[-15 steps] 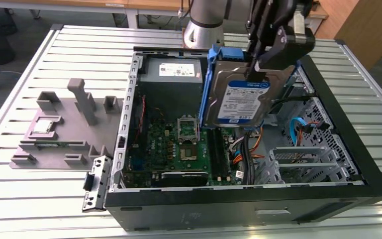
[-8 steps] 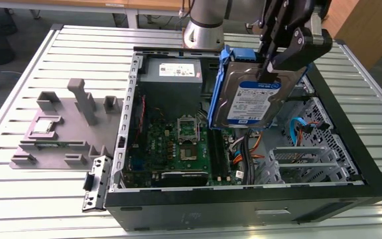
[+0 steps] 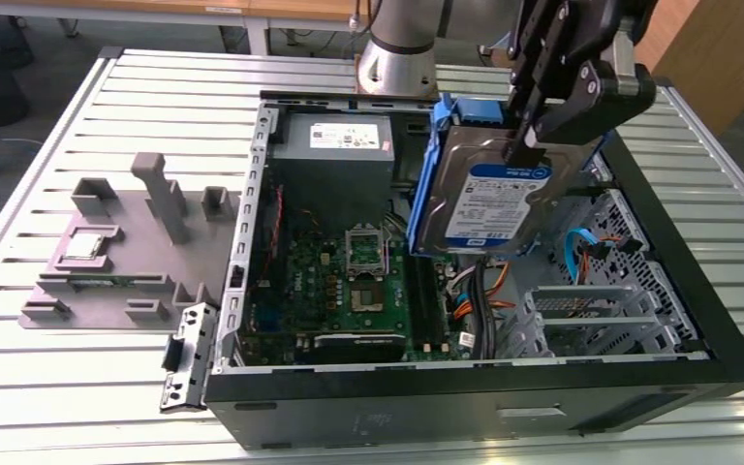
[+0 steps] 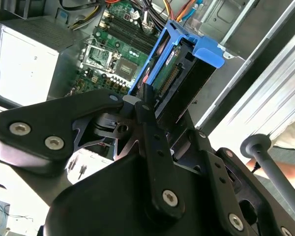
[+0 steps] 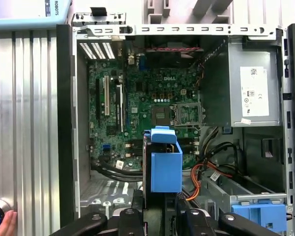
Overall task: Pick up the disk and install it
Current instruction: 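Insert the disk into the insertion slot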
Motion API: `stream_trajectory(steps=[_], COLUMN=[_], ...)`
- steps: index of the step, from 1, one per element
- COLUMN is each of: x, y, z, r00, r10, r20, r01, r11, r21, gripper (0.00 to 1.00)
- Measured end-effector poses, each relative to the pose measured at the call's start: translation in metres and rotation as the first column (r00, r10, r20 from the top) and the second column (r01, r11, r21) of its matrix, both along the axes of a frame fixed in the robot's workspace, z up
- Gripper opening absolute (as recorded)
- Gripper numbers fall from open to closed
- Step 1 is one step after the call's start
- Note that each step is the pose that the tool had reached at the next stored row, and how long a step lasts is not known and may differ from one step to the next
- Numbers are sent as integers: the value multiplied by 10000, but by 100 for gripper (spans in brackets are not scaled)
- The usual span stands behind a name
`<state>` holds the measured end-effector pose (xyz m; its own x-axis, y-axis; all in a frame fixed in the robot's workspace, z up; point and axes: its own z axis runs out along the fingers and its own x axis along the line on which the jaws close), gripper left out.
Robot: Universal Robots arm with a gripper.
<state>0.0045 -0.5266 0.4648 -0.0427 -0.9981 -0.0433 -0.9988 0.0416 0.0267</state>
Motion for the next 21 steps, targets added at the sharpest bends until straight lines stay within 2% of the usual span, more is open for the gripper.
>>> stream_trajectory(steps=[4,16,21], x=[2,9,12], y=[-61,-294,-377], z=[-2,-9,-11], r00=[10000,10000,10000], r10=[0,0,0], r20=[0,0,0], r01=[0,0,0], r11=[10000,10000,10000], r21=[1,1,0], gripper=[35,35,35])
